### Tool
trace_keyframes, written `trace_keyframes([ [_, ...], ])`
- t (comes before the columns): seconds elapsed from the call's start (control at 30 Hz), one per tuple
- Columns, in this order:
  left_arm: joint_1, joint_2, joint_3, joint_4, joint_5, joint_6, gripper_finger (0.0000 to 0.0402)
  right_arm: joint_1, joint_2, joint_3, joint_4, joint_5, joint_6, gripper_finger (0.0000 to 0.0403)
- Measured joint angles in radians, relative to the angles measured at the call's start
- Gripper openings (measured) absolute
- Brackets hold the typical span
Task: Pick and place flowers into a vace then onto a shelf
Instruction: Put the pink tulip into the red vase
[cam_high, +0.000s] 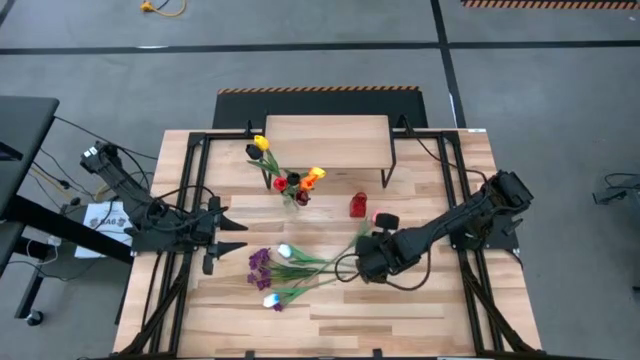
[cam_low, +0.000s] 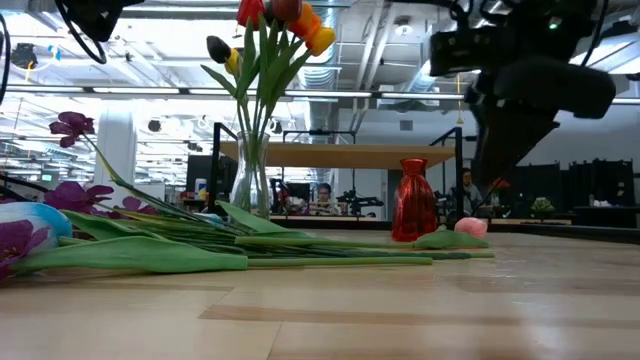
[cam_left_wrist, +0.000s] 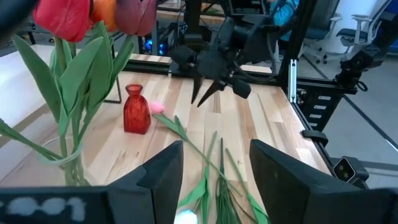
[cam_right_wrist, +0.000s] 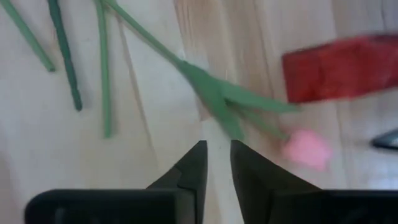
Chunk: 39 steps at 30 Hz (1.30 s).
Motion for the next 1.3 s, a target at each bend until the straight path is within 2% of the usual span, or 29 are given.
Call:
trace_keyframes([
  [0.17,0.000,0.001,0.000,0.000,0.000,0.000,0.0175,-0.054,0.000,0.000,0.032,0.002,-0.165,0.0078],
  [0.43,0.000,0.001,0.000,0.000,0.001,-0.001,0.0175,-0.130,0.000,0.000,0.084,-0.024,-0.335,0.0082],
  [0.53,0.000,0.001,0.000,0.000,0.001,-0.002,0.0175,-0.147,0.000,-0.006,0.097,-0.044,-0.363,0.0082],
  [0.7,0.000,0.001,0.000,0.000,0.001,-0.004,0.0175,-0.157,0.001,-0.090,0.184,-0.100,-0.392,0.0082],
  [0.97,0.000,0.001,0.000,0.000,0.001,-0.007,0.0175,-0.160,0.002,-0.163,0.223,-0.075,-0.392,0.0082],
  [1.1,0.000,0.001,0.000,0.000,0.000,-0.007,0.0175,-0.176,0.002,-0.197,0.303,-0.077,-0.397,0.0082],
  [1.3,0.000,0.001,0.000,0.000,0.000,-0.011,0.0175,-0.180,0.030,-0.227,0.395,-0.148,-0.417,0.0082],
])
